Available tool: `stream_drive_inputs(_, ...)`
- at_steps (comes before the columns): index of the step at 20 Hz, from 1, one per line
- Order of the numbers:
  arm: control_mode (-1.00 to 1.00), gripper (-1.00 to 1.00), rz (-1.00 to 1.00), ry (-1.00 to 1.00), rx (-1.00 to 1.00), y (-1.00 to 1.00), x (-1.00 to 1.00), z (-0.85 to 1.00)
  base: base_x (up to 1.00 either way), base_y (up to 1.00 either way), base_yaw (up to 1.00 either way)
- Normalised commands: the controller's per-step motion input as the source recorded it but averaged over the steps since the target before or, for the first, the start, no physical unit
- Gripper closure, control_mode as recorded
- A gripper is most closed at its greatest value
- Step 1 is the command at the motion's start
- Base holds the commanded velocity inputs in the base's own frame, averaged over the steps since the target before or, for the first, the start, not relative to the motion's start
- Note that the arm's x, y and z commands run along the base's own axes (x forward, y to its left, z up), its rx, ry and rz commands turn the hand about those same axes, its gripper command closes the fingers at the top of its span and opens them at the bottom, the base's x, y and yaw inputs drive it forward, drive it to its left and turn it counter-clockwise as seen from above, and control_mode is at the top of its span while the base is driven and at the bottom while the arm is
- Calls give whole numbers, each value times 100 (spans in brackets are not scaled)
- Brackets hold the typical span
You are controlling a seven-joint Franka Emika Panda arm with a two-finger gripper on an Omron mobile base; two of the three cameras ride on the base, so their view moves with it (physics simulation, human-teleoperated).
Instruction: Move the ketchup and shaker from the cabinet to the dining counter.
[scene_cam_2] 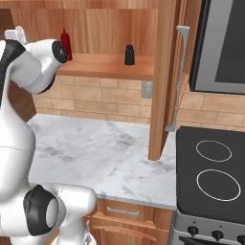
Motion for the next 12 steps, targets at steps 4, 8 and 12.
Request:
stream_drive_inputs(4,-100,-100,35,7,0,47,-13,0,0,0,0)
stream_drive_inputs(8,-100,-100,38,2,0,50,-31,0,0,0,0)
stream_drive_inputs(12,-100,-100,33,0,0,60,-49,-4,0,0,0)
